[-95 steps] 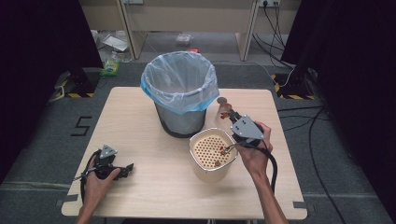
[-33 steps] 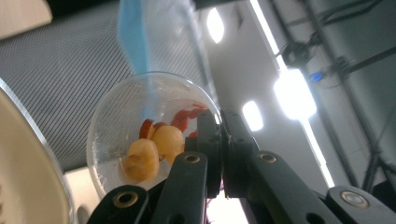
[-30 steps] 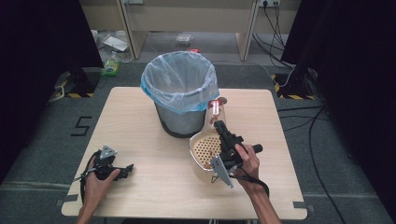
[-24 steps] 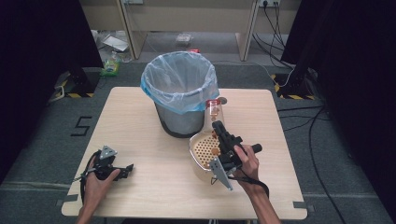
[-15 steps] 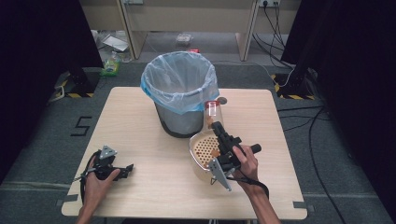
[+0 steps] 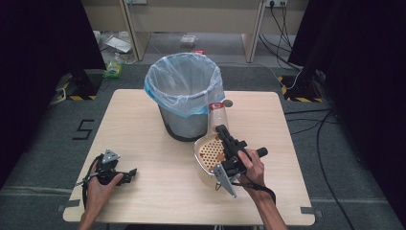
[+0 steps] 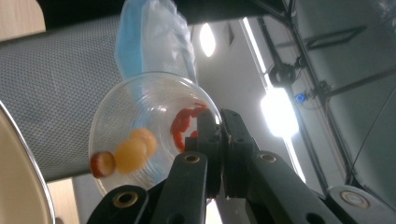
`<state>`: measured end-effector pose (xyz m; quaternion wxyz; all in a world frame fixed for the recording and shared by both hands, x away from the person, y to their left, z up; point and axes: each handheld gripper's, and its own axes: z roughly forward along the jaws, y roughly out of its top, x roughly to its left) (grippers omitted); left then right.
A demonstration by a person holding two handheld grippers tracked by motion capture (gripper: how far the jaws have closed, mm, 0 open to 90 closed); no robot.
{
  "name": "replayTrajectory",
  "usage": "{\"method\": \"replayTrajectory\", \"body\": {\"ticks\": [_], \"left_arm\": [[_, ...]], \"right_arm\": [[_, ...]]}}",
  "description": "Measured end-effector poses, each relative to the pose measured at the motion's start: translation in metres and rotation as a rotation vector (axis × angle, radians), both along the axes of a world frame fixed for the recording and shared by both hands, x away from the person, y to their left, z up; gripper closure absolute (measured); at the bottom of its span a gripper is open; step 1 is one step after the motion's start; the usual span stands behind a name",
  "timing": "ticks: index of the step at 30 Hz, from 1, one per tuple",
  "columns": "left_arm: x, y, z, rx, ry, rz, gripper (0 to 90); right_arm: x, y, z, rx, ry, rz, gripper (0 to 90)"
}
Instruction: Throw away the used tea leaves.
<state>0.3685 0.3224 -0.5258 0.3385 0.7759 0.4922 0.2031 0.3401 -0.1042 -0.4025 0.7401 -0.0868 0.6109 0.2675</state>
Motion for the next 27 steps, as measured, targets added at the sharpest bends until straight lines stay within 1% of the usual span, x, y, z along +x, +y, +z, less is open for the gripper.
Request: {"method": "replayTrajectory", "body": {"ticks": [1, 2, 3, 4, 5, 6, 7, 8, 9, 10, 11, 12, 14, 15, 16, 17, 18, 19, 20, 21, 22, 25, 26, 27], "left_arm": [[0.000, 0.000, 0.000, 0.000, 0.000, 0.000, 0.0], [0.000, 0.000, 0.000, 0.000, 0.000, 0.000, 0.0], [0.000, 0.000, 0.000, -0.001, 0.001, 0.000, 0.0], [0.000, 0.000, 0.000, 0.000, 0.000, 0.000, 0.0], [0.000, 0.000, 0.000, 0.002, -0.002, 0.001, 0.0], [0.000, 0.000, 0.000, 0.002, -0.002, 0.000, 0.0], [0.000, 0.000, 0.000, 0.000, 0.000, 0.000, 0.0], [0.000, 0.000, 0.000, 0.000, 0.000, 0.000, 0.0], [0.000, 0.000, 0.000, 0.000, -0.001, 0.000, 0.0], [0.000, 0.000, 0.000, 0.000, -0.001, 0.000, 0.0], [0.000, 0.000, 0.000, 0.001, -0.002, 0.001, 0.0], [0.000, 0.000, 0.000, 0.000, 0.000, 0.000, 0.0], [0.000, 0.000, 0.000, -0.001, 0.002, -0.001, 0.0], [0.000, 0.000, 0.000, 0.002, -0.002, 0.001, 0.0], [0.000, 0.000, 0.000, 0.002, -0.002, 0.001, 0.0], [0.000, 0.000, 0.000, 0.000, -0.001, 0.001, 0.0], [0.000, 0.000, 0.000, 0.000, 0.001, 0.000, 0.0], [0.000, 0.000, 0.000, 0.000, 0.000, 0.000, 0.0], [0.000, 0.000, 0.000, 0.001, -0.001, 0.000, 0.0], [0.000, 0.000, 0.000, 0.000, 0.000, 0.000, 0.0], [0.000, 0.000, 0.000, 0.000, 0.000, 0.000, 0.0], [0.000, 0.000, 0.000, 0.000, 0.000, 0.000, 0.0], [0.000, 0.000, 0.000, 0.000, 0.000, 0.000, 0.0], [0.000, 0.000, 0.000, 0.000, 0.000, 0.000, 0.0]], "right_arm": [[0.000, -0.001, 0.001, -0.005, -0.010, -0.001, 88.0], [0.000, -0.001, 0.001, -0.005, -0.010, -0.001, 88.0], [-0.004, -0.001, 0.006, -0.008, -0.028, 0.004, 88.0], [-0.002, -0.001, 0.007, -0.004, -0.018, -0.005, 87.9], [0.001, -0.002, 0.003, -0.017, -0.012, -0.023, 88.0], [0.000, -0.002, -0.002, -0.018, -0.009, -0.019, 88.0], [-0.002, 0.000, -0.003, -0.057, -0.035, -0.006, 88.0], [-0.001, 0.001, -0.004, -0.071, -0.037, -0.018, 88.0], [0.002, 0.001, -0.005, -0.064, -0.016, -0.031, 88.0], [0.002, 0.000, -0.006, -0.054, -0.012, -0.028, 88.0], [0.001, 0.001, -0.005, -0.055, -0.015, -0.023, 88.0], [0.001, 0.001, -0.003, -0.066, -0.029, -0.021, 88.0], [0.001, 0.001, -0.001, -0.057, -0.025, -0.026, 88.0], [0.004, -0.001, 0.000, -0.034, 0.004, -0.037, 87.9], [0.004, -0.001, 0.000, -0.034, 0.004, -0.037, 87.9], [0.005, -0.002, 0.000, -0.019, 0.029, -0.041, 87.9], [0.010, -0.005, 0.003, 0.045, 0.108, -0.047, 87.8], [0.010, -0.005, 0.003, 0.045, 0.108, -0.047, 87.8], [0.011, -0.007, 0.004, 0.067, 0.130, -0.052, 87.8], [0.016, -0.013, 0.012, 0.163, 0.207, -0.056, 87.8], [0.018, -0.016, 0.014, 0.193, 0.231, -0.056, 87.7], [0.023, -0.026, 0.024, 0.307, 0.315, -0.050, 87.7], [0.023, -0.026, 0.024, 0.307, 0.315, -0.050, 87.7], [0.024, -0.032, 0.029, 0.368, 0.357, -0.055, 87.7]]}}
